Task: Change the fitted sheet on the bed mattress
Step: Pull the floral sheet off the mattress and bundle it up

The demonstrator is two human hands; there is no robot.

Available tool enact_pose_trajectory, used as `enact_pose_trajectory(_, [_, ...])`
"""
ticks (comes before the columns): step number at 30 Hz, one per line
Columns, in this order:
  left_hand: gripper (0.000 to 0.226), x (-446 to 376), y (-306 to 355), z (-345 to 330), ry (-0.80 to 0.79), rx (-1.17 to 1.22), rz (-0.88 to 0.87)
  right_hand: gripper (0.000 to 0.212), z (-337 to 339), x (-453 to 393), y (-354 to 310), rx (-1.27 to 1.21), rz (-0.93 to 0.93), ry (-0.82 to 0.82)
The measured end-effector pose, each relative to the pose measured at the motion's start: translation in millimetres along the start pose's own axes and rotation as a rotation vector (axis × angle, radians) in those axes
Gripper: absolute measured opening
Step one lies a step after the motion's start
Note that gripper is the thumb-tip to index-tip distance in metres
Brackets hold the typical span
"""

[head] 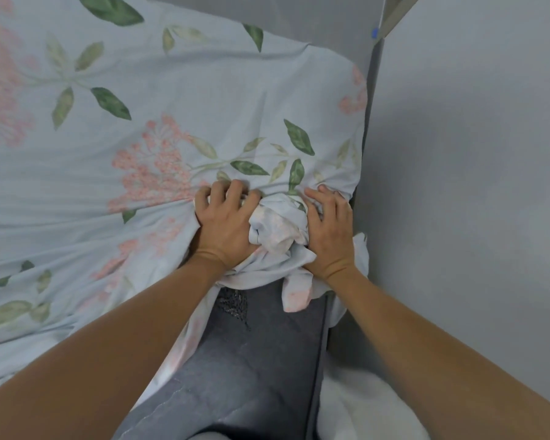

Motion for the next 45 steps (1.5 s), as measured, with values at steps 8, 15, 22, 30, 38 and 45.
enact_pose_trajectory(8, [0.049, 0, 2, 6, -0.005, -0.004, 0.012, 0.053, 8, 0, -1, -0.025, 0.005, -0.060])
enact_pose_trajectory(15, [0.070, 6, 13, 47, -0.123, 0.089, 0.021, 0.088, 41, 4, 1, -0.153, 0.012, -0.328])
enact_pose_trajectory(22, [0.100, 13, 36, 79, -0.264, 0.221, -0.096, 0.115, 75, 18, 39, -0.170, -0.102, -0.466])
enact_pose_trajectory(30, [0.107, -12, 51, 54, -0.397, 0.006, -0.108, 0.049, 61, 28, 35, -0.077, -0.191, -0.409])
enact_pose_trajectory(38, [0.046, -61, 56, 65, -0.377, 0.023, -0.198, 0.027, 90, -9, 40, 0.009, -0.223, -0.442])
enact_pose_trajectory(45, [0.037, -136, 25, 86, -0.164, -0.043, -0.147, 0.029, 115, -120, 33, -0.075, -0.143, -0.190])
Point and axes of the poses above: each hand's wrist, its own x-axis away from the middle knuckle, its own z-axis out of the back of the hand, y = z × x, the point moved 3 cm from there along -x, towards the middle knuckle, and after that the axes turned 8 degrees about -z, right-handed, at the moved point
